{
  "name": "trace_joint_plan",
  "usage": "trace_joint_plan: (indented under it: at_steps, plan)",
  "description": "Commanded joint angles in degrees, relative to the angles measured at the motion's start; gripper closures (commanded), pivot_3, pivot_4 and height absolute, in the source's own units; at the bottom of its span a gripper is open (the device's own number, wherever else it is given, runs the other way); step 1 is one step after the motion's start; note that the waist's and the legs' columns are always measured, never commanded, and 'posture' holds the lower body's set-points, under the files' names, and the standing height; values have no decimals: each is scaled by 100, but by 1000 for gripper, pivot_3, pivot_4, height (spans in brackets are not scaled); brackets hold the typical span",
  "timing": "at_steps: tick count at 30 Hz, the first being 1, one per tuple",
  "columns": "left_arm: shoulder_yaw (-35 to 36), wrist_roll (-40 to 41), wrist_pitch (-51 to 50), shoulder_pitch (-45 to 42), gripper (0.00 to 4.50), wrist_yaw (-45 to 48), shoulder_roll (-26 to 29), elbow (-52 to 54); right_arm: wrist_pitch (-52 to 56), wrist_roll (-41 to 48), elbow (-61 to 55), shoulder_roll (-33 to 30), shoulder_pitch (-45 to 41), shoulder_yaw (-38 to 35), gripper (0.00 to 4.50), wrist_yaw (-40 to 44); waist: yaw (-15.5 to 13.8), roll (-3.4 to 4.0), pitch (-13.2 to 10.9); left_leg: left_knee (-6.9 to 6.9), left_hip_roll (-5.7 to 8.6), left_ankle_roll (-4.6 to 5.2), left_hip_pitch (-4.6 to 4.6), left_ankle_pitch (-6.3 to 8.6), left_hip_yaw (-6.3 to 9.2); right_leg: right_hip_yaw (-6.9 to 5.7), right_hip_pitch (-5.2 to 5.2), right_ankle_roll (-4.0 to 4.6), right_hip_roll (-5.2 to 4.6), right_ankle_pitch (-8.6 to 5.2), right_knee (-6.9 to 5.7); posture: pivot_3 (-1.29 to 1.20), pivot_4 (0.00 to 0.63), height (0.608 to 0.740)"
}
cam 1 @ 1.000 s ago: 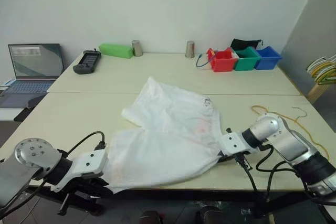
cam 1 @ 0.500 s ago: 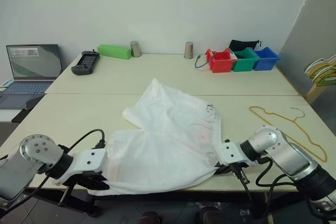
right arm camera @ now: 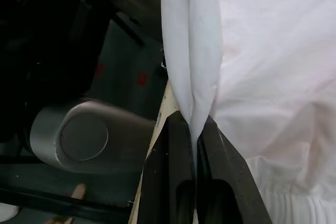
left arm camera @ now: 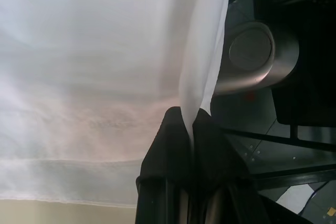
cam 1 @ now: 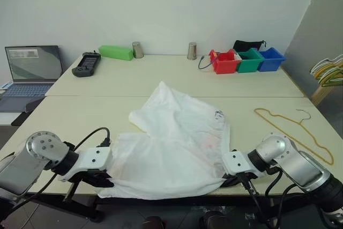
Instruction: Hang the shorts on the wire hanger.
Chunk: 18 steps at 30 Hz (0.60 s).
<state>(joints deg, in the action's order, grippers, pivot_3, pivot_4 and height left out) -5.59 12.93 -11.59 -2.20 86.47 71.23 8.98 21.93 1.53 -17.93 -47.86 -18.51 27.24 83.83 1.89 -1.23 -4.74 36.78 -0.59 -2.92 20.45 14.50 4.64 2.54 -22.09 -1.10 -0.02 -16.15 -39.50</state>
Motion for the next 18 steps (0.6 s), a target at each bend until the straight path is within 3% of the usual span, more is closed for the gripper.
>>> trace_joint_plan:
  at_steps: [1,6,7,18]
  plan:
    - [-14,-61,142,-150,4489,87,-27,-80,126,156,-231,-124,47,12,4500,85,2,0,0,0,0,0,0,0,0,0,-1,0,0,0,2,-20,35,740]
    - [-37,-50,258,-160,4489,143,-67,-110,631,549,-331,-122,27,-28,4500,199,6,1,-1,0,-1,-2,1,1,0,0,0,0,0,0,4,-24,33,740]
    - [-35,-21,274,-156,4497,180,-74,-116,791,667,-367,-139,-2,-39,4279,263,7,0,-1,0,-2,-2,1,1,0,0,-1,1,0,0,4,-24,33,740]
    - [-74,-7,359,-303,2236,281,-197,-253,897,949,-616,-511,-163,-52,1774,413,18,3,-2,-1,-4,-6,2,4,-1,-2,-3,4,0,-3,10,-37,20,740]
